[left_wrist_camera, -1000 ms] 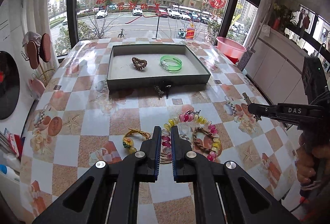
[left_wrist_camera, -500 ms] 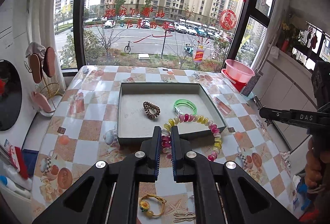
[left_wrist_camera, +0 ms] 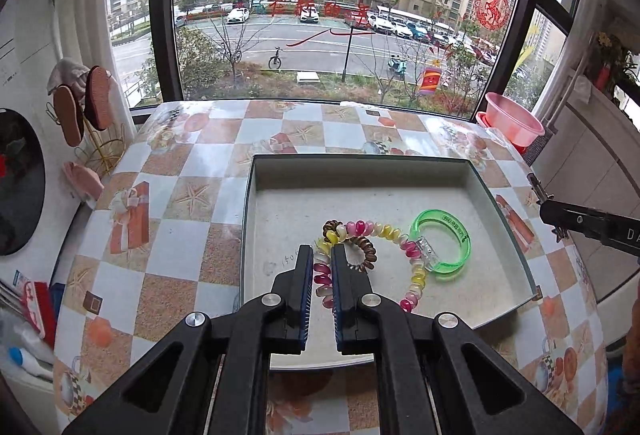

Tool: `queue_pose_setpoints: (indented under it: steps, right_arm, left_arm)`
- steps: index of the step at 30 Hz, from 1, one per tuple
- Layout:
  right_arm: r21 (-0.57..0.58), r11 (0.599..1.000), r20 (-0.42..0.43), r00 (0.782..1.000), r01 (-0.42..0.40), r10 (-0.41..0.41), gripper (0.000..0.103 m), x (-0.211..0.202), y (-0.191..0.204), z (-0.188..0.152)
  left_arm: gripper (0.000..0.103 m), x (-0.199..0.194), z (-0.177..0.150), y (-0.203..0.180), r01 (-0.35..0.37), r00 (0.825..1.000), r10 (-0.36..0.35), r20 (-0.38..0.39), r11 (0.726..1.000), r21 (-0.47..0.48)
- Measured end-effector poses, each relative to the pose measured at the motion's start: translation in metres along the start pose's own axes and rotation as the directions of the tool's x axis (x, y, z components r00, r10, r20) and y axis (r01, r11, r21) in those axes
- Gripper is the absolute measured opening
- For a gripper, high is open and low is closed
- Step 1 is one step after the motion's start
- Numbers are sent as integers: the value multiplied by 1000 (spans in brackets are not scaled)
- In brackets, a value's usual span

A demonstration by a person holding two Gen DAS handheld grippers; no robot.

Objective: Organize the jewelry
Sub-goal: 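Lower the star clip into the tray with right tool while left tool places the bracelet, then withdraw both open tools from the tray toward the remaining jewelry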

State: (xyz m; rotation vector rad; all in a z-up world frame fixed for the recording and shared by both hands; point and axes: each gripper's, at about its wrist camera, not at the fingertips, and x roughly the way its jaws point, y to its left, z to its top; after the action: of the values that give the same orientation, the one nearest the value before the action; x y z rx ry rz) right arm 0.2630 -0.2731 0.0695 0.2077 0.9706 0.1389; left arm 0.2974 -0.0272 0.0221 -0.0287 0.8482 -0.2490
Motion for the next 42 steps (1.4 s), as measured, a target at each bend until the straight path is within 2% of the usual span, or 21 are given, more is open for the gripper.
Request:
queue_pose_setpoints:
  steps: [6,14,24,31,32,33,36,42]
  right_arm:
    - [-1,1000,-95,995,28,-28,8,50,-9,-19]
    - [60,997,-150,988,52,-43,8,82,-28,-33]
    - [79,996,-154,988,45,-32,9,94,-30,-39]
    - [126,992,-143,990,-5,23,11,88,-33,-40]
    - [132,991,-132,991,-15,32,13,86,-33,-40]
    - [136,990,-122,992,-22,39,20,83,-33,-40]
    - [143,989,-90,995,-33,46,57,73,-32,-39]
    - [156,986,-50,997,-56,64,58,57,-31,-39]
  left_arm:
    - [22,40,-10,-5,-24,997,26,-69,999,34]
    - [22,66,-20,-8,-71,991,76,-106,996,54]
    - [22,72,-28,-17,-157,981,170,-92,979,132]
    - [22,64,-26,-17,-161,982,171,-76,979,125]
    - [22,63,-25,-18,-162,983,172,-71,979,125]
    - [22,62,-25,-18,-163,983,172,-68,979,126]
    - [22,60,-24,-19,-164,983,173,-62,978,129]
    - [22,56,-23,-21,-161,984,170,-58,978,133]
